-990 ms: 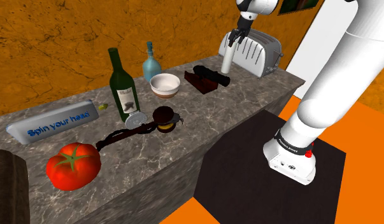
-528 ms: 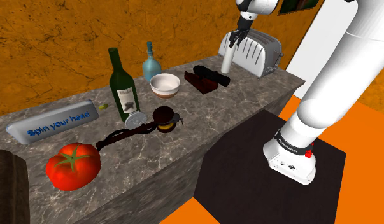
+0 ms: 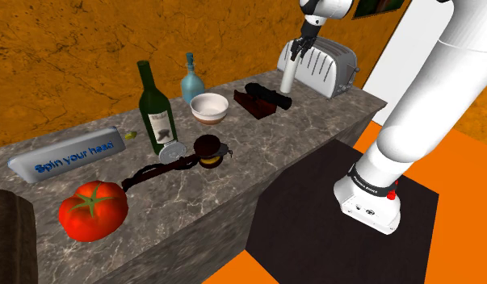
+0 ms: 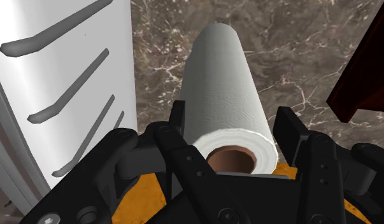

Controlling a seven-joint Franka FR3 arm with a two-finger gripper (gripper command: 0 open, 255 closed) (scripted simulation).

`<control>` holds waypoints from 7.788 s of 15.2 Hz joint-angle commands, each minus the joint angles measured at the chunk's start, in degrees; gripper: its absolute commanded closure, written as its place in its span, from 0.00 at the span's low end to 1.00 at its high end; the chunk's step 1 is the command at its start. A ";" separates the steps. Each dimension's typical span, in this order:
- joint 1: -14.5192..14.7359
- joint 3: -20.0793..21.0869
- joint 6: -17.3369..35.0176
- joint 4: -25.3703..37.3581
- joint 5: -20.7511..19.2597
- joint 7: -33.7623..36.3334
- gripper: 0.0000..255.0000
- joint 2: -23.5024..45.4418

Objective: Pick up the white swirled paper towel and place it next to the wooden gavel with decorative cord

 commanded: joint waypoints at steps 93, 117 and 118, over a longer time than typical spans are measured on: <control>19.68 37.15 -39.67 18.81 -13.29 62.59 1.00 -21.71; 20.45 37.95 -21.96 -2.24 -12.85 64.79 1.00 -24.98; 20.46 37.97 -21.19 -3.02 -12.86 64.86 1.00 -25.00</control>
